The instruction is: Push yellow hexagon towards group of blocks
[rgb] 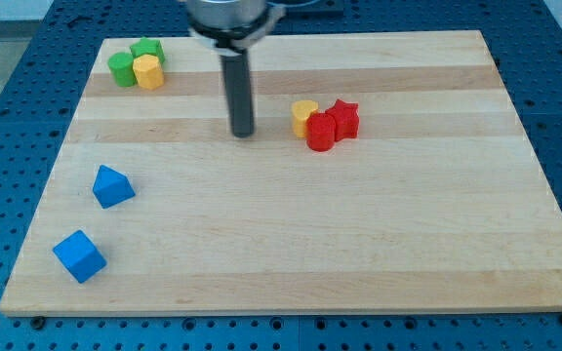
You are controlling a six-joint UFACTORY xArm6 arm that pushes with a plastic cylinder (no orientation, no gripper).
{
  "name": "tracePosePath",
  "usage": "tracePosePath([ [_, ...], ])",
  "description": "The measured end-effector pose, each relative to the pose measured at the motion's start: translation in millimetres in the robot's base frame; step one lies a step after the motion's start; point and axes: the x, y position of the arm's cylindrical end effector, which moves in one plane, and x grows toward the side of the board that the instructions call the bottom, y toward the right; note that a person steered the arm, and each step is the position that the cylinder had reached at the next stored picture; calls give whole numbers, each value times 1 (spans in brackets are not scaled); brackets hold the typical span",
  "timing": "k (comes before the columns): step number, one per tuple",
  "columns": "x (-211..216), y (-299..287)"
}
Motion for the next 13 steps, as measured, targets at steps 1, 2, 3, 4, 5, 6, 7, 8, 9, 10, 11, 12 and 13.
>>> tracePosePath([
  [1, -19, -58],
  [2, -41, -78],
  [3, -92, -43],
  [4, -152, -46],
  [5, -190, -63],
  [6, -195, -62],
  [7, -195, -69],
  [8, -195, -91],
  [9, -195, -97],
  [10, -194, -145],
  [11, -194, -197],
  [12, -180, -214],
  [13, -152, -196],
])
